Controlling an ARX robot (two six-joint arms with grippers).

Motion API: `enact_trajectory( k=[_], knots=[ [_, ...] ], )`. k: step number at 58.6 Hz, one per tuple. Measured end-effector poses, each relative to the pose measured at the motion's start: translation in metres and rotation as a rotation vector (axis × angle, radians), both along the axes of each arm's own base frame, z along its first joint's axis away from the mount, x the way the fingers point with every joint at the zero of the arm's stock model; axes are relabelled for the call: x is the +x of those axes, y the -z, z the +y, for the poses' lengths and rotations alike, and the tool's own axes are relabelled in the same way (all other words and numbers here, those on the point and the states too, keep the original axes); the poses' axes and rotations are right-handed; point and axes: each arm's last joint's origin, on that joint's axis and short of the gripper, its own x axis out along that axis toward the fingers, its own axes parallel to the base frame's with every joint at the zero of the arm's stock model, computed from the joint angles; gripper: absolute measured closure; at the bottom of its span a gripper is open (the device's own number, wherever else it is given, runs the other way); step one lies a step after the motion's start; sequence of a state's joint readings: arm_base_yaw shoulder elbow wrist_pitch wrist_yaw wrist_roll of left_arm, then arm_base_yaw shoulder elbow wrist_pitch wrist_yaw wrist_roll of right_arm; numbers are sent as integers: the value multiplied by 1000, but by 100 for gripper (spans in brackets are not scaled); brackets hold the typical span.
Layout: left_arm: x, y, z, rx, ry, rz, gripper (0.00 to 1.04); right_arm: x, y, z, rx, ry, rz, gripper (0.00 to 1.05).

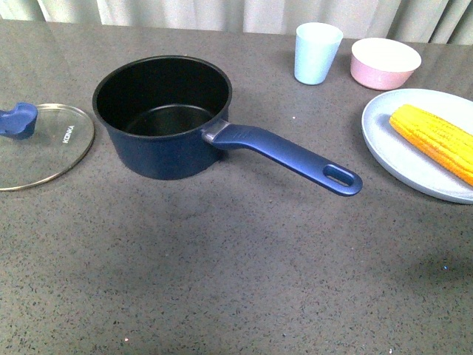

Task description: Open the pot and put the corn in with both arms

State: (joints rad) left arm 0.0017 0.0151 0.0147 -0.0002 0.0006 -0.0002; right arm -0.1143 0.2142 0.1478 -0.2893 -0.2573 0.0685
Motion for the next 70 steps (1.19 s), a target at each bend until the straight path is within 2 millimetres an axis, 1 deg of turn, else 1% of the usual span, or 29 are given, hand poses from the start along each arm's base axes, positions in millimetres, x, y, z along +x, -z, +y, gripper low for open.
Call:
enact_trajectory(
  k=[1, 4, 9, 13, 16, 18, 19, 24, 25, 29, 30, 32, 35, 38, 44, 51, 60, 70],
  knots=[
    [0, 0, 0, 0, 0, 0, 9, 4, 0, -3, 42, -13, 97, 9],
    [0, 0, 0, 0, -1, 0, 9, 16, -1, -12, 83, -3, 174, 9],
    [0, 0, 0, 0, -1, 0, 9, 37, -9, -25, 61, 16, 166, 9],
    [0, 0, 0, 0, -1, 0, 9, 60, -14, -34, -8, 9, 144, 9],
    [0, 0, 0, 0, -1, 0, 9, 75, -15, -39, -55, -4, 135, 9],
    [0, 0, 0, 0, -1, 0, 9, 90, -15, -42, -91, -23, 130, 9],
    [0, 0, 0, 0, -1, 0, 9, 94, -15, -43, -105, -32, 131, 9],
    [0, 0, 0, 0, -1, 0, 9, 125, -8, -48, -189, -67, 149, 9],
    [0, 0, 0, 0, -1, 0, 9, 129, -6, -48, -193, -69, 152, 9],
    [0, 0, 0, 0, -1, 0, 9, 158, 6, -50, -254, -106, 193, 9],
    [0, 0, 0, 0, -1, 0, 9, 167, 11, -50, -262, -125, 208, 9],
    [0, 0, 0, 0, -1, 0, 9, 179, 16, -47, -277, -148, 227, 9],
    [0, 0, 0, 0, -1, 0, 9, 190, 21, -44, -295, -174, 241, 9],
    [0, 0, 0, 0, -1, 0, 9, 205, 26, -39, -314, -212, 254, 9],
    [0, 0, 0, 0, -1, 0, 9, 225, 31, -32, -337, -244, 267, 9],
    [0, 0, 0, 0, -1, 0, 9, 243, 36, -28, -358, -261, 277, 9],
    [0, 0, 0, 0, -1, 0, 9, 259, 45, -23, -370, -290, 303, 9],
    [0, 0, 0, 0, -1, 0, 9, 270, 55, -22, -381, -308, 332, 9]
  ],
)
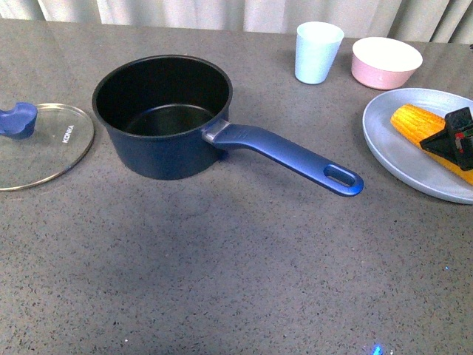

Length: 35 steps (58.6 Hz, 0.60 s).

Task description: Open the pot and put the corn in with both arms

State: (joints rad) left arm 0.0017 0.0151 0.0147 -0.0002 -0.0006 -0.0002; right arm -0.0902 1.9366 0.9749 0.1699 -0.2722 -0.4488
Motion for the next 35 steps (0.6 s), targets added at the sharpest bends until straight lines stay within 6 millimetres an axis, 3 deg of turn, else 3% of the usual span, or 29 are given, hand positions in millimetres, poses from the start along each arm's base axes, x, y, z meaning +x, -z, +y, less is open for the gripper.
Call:
enact_trajectory(
  k=[10, 16, 30, 35],
  knots=[
    [0, 0, 0, 0, 0, 0, 9, 7, 7, 1, -15, -12, 20, 9],
    [0, 0, 0, 0, 0, 0, 9, 10, 11, 1, -19, -12, 28, 21],
    [0, 0, 0, 0, 0, 0, 9, 10, 18, -2, -13, -11, 52, 29],
    [0, 0, 0, 0, 0, 0, 9, 10, 20, -4, -6, -11, 58, 43]
  ],
)
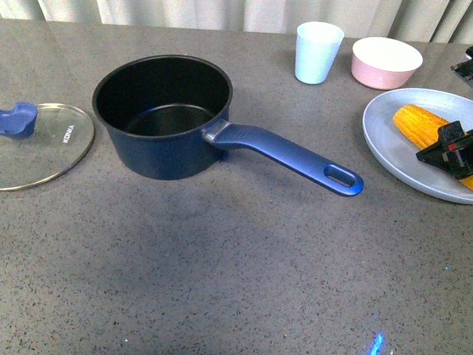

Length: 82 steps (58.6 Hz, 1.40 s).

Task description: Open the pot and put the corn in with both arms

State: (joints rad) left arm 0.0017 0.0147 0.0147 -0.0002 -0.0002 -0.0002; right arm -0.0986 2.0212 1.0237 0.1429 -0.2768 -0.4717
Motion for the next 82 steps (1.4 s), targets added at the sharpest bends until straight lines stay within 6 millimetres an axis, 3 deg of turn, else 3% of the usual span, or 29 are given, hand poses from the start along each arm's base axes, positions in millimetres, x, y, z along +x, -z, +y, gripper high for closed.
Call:
enact_trajectory(
  k=[17, 22, 27, 32, 36, 41, 51, 68, 82],
  knots=[
    [0, 0, 0, 0, 0, 0, 9, -2, -6, -8, 46, -5, -3, 75],
    [0, 0, 0, 0, 0, 0, 9, -2, -22, -7, 83, -11, -33, 80],
    [0, 0, 0, 0, 0, 0, 9, 0, -53, 2, 149, -16, -111, 83],
    [0, 0, 0, 0, 0, 0, 9, 2, -85, 33, 221, -50, -187, 84],
    [0, 0, 0, 0, 0, 0, 9, 3, -102, 72, 285, -120, -206, 83],
    [0, 0, 0, 0, 0, 0, 9, 2, -110, 121, 345, -214, -193, 83],
    [0, 0, 0, 0, 0, 0, 9, 7, -115, 184, 406, -325, -161, 82],
    [0, 0, 0, 0, 0, 0, 9, 28, -96, 252, 404, -378, -86, 74],
    [0, 0, 0, 0, 0, 0, 9, 34, -79, 284, 384, -409, -47, 67]
  ],
)
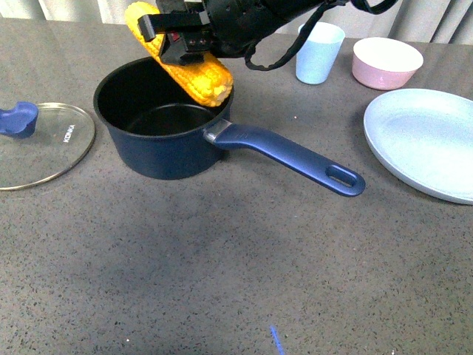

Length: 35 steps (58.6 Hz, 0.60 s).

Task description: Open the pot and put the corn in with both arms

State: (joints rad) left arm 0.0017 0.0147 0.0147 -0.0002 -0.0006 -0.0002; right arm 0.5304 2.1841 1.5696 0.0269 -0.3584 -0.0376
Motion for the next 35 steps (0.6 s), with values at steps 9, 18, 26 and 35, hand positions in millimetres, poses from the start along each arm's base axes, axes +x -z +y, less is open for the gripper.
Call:
enact_trajectory(
  k=[9, 18, 26, 35],
  knots=[
    [0, 0, 0, 0, 0, 0, 9, 2, 2, 12, -5, -13, -1, 49],
    [0, 0, 0, 0, 0, 0, 9, 2, 4, 15, -14, -8, 1, 25],
    [0, 0, 0, 0, 0, 0, 9, 2, 6, 14, -20, -3, 4, 7],
    [0, 0, 0, 0, 0, 0, 9, 1, 9, 4, -2, 23, 7, 9]
  ],
)
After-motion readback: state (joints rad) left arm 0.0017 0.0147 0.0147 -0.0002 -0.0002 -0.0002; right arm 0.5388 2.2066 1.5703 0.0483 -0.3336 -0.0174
